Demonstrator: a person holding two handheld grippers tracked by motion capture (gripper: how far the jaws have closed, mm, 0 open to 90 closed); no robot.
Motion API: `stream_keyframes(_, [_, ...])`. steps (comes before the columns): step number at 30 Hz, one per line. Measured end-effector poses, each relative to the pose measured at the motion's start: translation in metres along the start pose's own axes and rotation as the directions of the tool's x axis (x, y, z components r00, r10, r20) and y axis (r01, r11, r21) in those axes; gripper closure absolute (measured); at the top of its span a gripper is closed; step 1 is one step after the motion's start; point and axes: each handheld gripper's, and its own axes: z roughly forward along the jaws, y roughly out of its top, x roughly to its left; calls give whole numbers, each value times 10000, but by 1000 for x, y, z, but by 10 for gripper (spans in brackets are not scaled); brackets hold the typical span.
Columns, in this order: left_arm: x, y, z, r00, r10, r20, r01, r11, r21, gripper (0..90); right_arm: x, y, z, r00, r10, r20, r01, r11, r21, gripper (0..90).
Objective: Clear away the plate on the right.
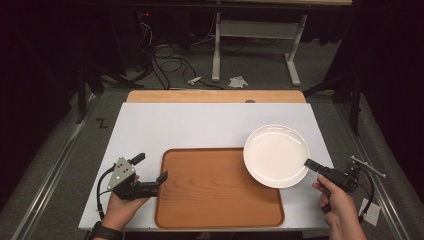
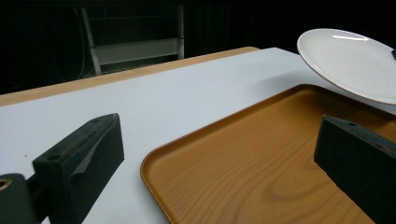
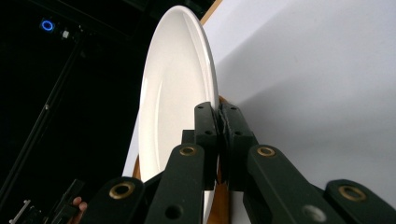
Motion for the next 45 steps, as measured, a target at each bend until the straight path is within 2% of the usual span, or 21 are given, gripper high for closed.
stream_keyframes(6, [0, 0, 0, 10000, 4, 19, -4, 10000, -19, 22, 6, -3, 7, 9999, 32, -156, -28, 9997, 247, 895])
stream_keyframes(12, [0, 1, -1, 10000, 13, 28, -13, 10000, -40, 22, 12, -8, 16, 9997, -209, -162, 217, 9984, 529, 895])
stream_keyframes(21, [0, 1, 0, 10000, 34, 44, -34, 10000, -32, 22, 16, -12, 25, 9994, -275, -225, 292, 9965, 786, 895])
stream_keyframes(39, [-1, 1, -1, 9999, 103, 39, -103, 9999, -68, 22, 27, -27, 47, 9978, -501, -425, 565, 9843, 1670, 895])
stream_keyframes(45, [-1, 1, -1, 9999, 94, 36, -94, 9999, -84, 22, 29, -29, 49, 9975, -543, -460, 617, 9818, 1798, 895])
